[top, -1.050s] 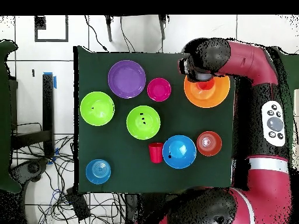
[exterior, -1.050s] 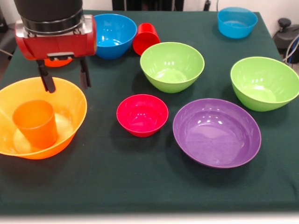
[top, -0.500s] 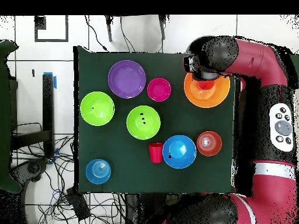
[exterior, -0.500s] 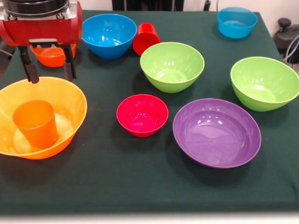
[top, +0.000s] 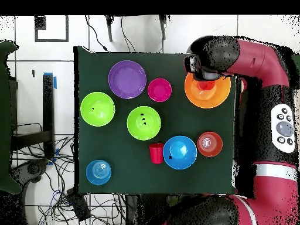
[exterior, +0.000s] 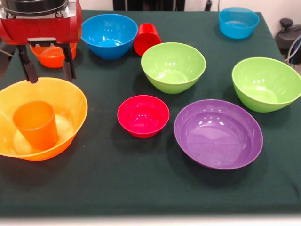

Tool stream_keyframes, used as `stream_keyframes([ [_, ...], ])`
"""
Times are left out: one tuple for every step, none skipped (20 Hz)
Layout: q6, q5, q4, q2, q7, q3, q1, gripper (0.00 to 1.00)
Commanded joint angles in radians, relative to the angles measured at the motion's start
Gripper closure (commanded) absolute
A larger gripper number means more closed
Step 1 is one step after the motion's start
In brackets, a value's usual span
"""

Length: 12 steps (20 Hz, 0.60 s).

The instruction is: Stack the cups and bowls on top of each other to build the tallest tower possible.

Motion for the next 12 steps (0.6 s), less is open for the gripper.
stream_keyframes([
  [-0.041,-0.012,0.061,0.004,-0.034,0.012,0.028,0.00],
  [-0.042,-0.012,0.061,0.005,-0.035,0.012,0.029,0.00],
  [-0.040,-0.012,0.060,0.006,-0.036,0.014,0.032,0.00],
  [-0.037,-0.013,0.059,0.006,-0.043,0.016,0.032,0.00],
  [-0.034,-0.011,0.059,0.006,-0.053,0.021,0.033,0.00],
  [-0.034,-0.010,0.059,0.007,-0.056,0.023,0.033,0.00],
  [-0.034,-0.011,0.061,0.006,-0.070,0.027,0.032,0.00],
  [-0.035,-0.010,0.063,0.006,-0.074,0.030,0.031,0.00],
  [-0.033,-0.010,0.063,0.006,-0.081,0.033,0.032,0.00],
  [-0.034,-0.012,0.063,0.007,-0.089,0.035,0.033,0.00],
  [-0.032,-0.015,0.060,0.011,-0.106,0.040,0.034,0.00],
  [-0.029,-0.016,0.058,0.013,-0.116,0.044,0.035,0.00],
])
